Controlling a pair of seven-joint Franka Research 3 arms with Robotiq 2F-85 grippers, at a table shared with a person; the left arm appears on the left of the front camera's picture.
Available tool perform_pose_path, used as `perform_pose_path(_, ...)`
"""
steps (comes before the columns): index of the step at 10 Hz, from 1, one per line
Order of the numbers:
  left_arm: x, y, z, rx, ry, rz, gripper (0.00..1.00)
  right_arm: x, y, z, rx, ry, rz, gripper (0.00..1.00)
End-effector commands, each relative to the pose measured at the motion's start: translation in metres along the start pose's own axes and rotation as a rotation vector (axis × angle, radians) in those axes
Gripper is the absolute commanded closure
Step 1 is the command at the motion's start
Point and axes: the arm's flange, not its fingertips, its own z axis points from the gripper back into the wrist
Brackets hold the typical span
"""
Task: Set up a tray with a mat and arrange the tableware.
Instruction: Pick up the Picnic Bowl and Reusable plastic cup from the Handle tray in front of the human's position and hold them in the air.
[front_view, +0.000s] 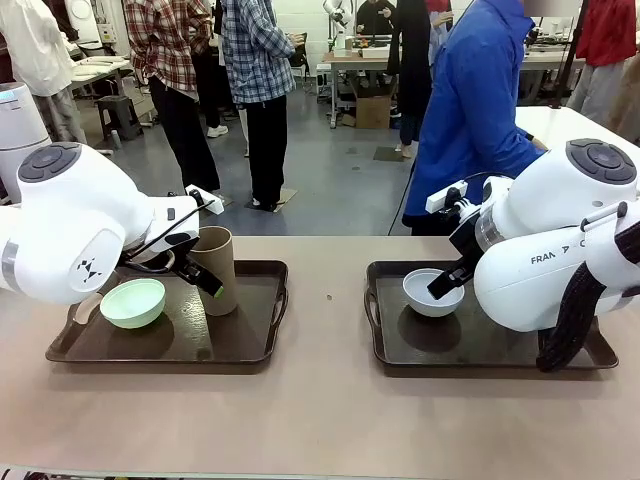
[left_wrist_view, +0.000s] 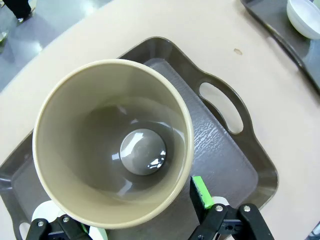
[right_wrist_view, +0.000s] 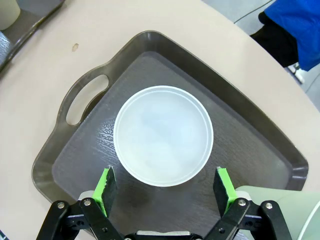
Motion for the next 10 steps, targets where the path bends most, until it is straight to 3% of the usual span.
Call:
perform_pose_path(1, 0.000, 0.000, 0.000, 0.000, -0.001, 0.000, 0.00, 0.000, 0.000, 0.000, 0.000, 0.000, 0.000, 0.00)
perform_pose_path(3, 0.000, 0.000, 0.000, 0.000, 0.000, 0.000, 0.00, 0.000, 0.000, 0.000, 0.000, 0.000, 0.000, 0.00)
perform_pose_path(4, -0.016, -0.005, 0.009, -0.014, 0.023, -0.038, 0.00, -0.012, 0.004, 0.011, 0.020, 0.014, 0.028, 0.00)
perform_pose_path(5, -0.037, -0.012, 0.022, -0.023, 0.048, -0.093, 0.00, -0.031, 0.008, 0.031, 0.024, 0.076, -0.034, 0.00)
perform_pose_path(6, -0.053, -0.015, 0.035, -0.051, 0.058, -0.099, 0.00, -0.053, 0.009, 0.048, 0.031, 0.079, -0.015, 0.00)
perform_pose_path(10, -0.089, -0.027, 0.090, -0.170, 0.199, 0.051, 0.00, -0.151, -0.006, 0.098, 0.117, 0.269, -0.208, 0.00)
